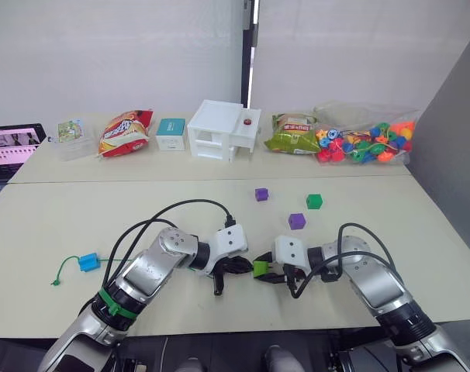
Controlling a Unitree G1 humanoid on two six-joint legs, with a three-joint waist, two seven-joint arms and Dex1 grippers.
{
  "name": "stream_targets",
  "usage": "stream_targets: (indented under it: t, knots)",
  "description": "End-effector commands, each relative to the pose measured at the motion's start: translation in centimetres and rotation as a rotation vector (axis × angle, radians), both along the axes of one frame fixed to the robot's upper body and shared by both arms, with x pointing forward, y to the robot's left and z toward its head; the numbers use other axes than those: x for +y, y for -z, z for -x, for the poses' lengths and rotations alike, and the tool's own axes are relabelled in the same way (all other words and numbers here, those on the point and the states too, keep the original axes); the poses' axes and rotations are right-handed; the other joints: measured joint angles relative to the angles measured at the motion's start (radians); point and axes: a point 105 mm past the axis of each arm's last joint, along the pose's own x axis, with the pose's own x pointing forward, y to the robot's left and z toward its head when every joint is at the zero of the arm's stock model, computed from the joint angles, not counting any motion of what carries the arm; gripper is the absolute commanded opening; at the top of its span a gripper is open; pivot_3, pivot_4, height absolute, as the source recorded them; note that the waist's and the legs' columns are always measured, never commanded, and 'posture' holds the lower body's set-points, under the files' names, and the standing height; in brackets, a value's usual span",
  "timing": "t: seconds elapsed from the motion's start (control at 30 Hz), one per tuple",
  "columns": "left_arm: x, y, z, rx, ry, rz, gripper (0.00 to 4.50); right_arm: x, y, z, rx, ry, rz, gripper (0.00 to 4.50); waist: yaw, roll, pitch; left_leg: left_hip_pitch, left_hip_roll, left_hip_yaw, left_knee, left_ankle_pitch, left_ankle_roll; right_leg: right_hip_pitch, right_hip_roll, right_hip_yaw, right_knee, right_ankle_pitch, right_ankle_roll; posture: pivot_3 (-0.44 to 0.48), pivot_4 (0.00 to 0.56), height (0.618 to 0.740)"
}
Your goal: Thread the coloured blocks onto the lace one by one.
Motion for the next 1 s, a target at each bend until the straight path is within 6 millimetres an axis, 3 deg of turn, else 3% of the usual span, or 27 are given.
stream_targets:
  t: [0.03, 0.13, 0.33, 0.5, 0.83, 1.0]
  knots:
    - [-1.2, -2.9, 1.2, -0.054, 0.093, 0.113, 1.63, 1.1, 1.2, 1.5, 0.051, -0.055, -0.001, 1.18, 0.0, 0.0, 0.0, 0.0, 0.0, 0.0, 0.0, 0.0, 0.0, 0.0, 0.0, 0.0, 0.0, 0.0, 0.0, 0.0, 0.15, 0.74]
    - [-0.2, -3.2, 1.1, -0.086, 0.089, 0.095, 2.58, 0.8, 1.3, 1.4, 0.055, -0.043, 0.001, 1.18, 0.001, 0.0, 0.0, 0.0, 0.0, 0.0, 0.0, 0.0, 0.0, 0.0, 0.0, 0.0, 0.0, 0.0, 0.0, 0.0, 0.15, 0.74]
    - [2.2, -3.4, 2.1, -0.03, 0.093, 0.098, 2.58, 0.4, 1.4, 1.1, 0.057, -0.023, 0.005, 1.18, -0.006, 0.0, 0.0, 0.0, 0.001, 0.0, -0.001, 0.0, 0.0, -0.001, 0.0, 0.0, 0.0, 0.0, 0.0, 0.0, 0.15, 0.74]
    - [4.3, -1.1, 1.2, -0.059, 0.03, 0.007, 2.58, 0.2, 1.3, 1.0, 0.057, -0.017, 0.006, 1.18, -0.001, 0.0, 0.0, 0.0, 0.0, 0.0, -0.001, 0.0, 0.0, 0.0, 0.0, 0.0, 0.0, 0.0, 0.0, 0.0, 0.15, 0.74]
    - [5.0, 1.7, 0.7, -0.103, 0.01, -0.059, 2.58, -0.1, 1.0, 1.2, 0.06, -0.008, 0.008, 1.18, 0.007, 0.0, 0.0, 0.0, 0.0, 0.0, -0.001, 0.0, 0.0, 0.0, 0.0, 0.0, -0.001, 0.0, 0.0, 0.0, 0.15, 0.74]
    - [4.2, 1.4, 1.0, -0.075, 0.02, 0.009, 1.07, -0.2, 1.0, 1.2, 0.06, -0.003, 0.01, 1.18, 0.008, 0.0, 0.0, 0.0, 0.0, 0.0, -0.001, 0.0, 0.0, 0.0, 0.0, 0.0, -0.001, 0.0, 0.0, 0.0, 0.15, 0.74]
